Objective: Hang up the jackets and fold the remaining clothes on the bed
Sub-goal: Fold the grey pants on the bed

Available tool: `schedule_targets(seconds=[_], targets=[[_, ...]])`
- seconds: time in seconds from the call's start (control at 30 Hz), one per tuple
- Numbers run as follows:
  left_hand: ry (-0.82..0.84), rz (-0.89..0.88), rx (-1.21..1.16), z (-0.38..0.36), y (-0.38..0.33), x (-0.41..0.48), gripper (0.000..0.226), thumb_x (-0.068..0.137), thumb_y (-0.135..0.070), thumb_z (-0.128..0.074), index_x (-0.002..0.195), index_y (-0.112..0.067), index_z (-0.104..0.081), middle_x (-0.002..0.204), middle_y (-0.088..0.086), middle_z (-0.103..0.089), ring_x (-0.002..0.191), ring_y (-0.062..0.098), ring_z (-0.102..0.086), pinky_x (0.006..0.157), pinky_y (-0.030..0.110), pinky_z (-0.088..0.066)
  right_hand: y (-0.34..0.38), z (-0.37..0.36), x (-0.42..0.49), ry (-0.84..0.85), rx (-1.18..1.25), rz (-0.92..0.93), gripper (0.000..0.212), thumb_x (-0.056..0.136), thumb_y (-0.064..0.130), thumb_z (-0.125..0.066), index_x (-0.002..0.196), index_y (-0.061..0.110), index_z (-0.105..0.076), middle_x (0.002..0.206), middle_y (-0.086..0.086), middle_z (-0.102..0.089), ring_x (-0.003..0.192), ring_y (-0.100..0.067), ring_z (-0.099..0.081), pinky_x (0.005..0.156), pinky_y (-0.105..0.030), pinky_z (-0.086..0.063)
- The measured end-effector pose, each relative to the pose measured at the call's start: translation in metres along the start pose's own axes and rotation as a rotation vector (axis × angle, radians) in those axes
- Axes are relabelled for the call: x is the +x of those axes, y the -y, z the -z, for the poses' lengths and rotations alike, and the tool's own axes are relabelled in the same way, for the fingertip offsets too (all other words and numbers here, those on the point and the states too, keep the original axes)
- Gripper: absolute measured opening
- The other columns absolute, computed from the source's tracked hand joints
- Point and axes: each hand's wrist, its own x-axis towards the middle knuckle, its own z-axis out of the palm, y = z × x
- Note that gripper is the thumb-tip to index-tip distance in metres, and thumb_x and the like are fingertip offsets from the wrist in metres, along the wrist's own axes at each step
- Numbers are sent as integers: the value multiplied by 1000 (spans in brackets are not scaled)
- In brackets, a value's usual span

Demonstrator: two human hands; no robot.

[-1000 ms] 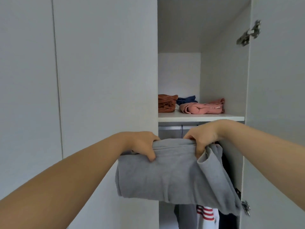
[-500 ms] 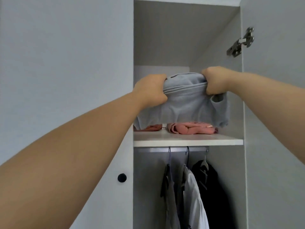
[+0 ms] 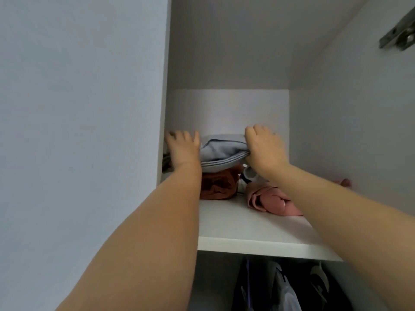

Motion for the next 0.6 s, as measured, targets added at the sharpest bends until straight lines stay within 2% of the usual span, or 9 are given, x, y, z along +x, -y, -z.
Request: schedule_targets(seconds=[0.03, 0.1, 0.17, 0.23, 0.33, 0.43, 0.5, 0.53, 0.6], targets=[[92, 8, 52, -5, -1, 0, 56, 100, -12, -37, 152, -17, -16, 147, 16, -32, 136, 39, -27, 110, 60, -19, 10, -8, -3, 72, 49, 72, 42, 73, 20, -70, 107, 10, -46, 110, -11, -52, 103, -32, -48, 71, -39, -37], [246, -2, 108, -13, -8, -4, 53, 98, -16, -42, 149, -13, -27, 149, 16, -31, 138, 40, -25, 109, 63, -17, 27, -27, -14, 286, 134, 250, 35, 78, 24, -65, 105, 12, -45, 107, -8, -53, 100, -28, -50, 68, -35, -38], [332, 18, -47, -14, -14, -10, 47, 97, -18, -42, 143, -12, -38, 146, 15, -36, 136, 37, -29, 109, 61, -19, 34, -33, -26, 421, 213, 370, 29, 79, 21, -64, 100, 14, -45, 103, -5, -53, 95, -24, -52, 70, -33, -40], [381, 106, -372, -10, -21, -19, 42, 94, -19, -43, 135, -12, -47, 140, 12, -44, 132, 32, -35, 109, 53, -26, 35, -28, -29, 421, 356, 356, 27, 78, 14, -65, 96, 17, -45, 94, 2, -51, 89, -18, -52, 69, -28, -38], [345, 321, -783, -6, -23, -32, 32, 94, -19, -43, 121, -14, -58, 130, 10, -55, 126, 28, -42, 104, 42, -31, 37, -15, -32, 373, 587, 260, 42, 78, 8, -64, 116, 18, -53, 88, 18, -44, 75, 1, -46, 62, -7, -32], [231, 433, -894, -8, -19, -36, 29, 94, -18, -42, 114, -12, -63, 124, 11, -59, 124, 29, -45, 108, 42, -30, 41, -13, -37, 430, 795, 220, 42, 78, 1, -63, 108, 28, -51, 88, 27, -47, 74, 13, -50, 65, 1, -36], [208, 338, -824, -10, -20, -39, 29, 93, -19, -42, 112, -13, -64, 121, 10, -61, 121, 28, -48, 107, 39, -31, 37, -16, -36, 547, 787, 172, 37, 76, 2, -67, 97, 27, -48, 88, 18, -52, 78, 2, -55, 66, -8, -43], [247, 271, -782, -11, -22, -42, 30, 93, -21, -43, 113, -14, -63, 122, 9, -61, 119, 28, -51, 102, 37, -34, 32, -18, -35, 617, 703, 149, 36, 74, 8, -70, 99, 23, -48, 91, 10, -54, 82, -6, -57, 69, -14, -47], [365, 156, -687, -14, -27, -45, 33, 92, -26, -43, 117, -16, -62, 126, 7, -59, 117, 26, -53, 97, 35, -35, 23, -21, -36, 775, 441, 110, 56, 69, 23, -74, 116, 20, -43, 103, 0, -57, 92, -19, -59, 82, -34, -53]])
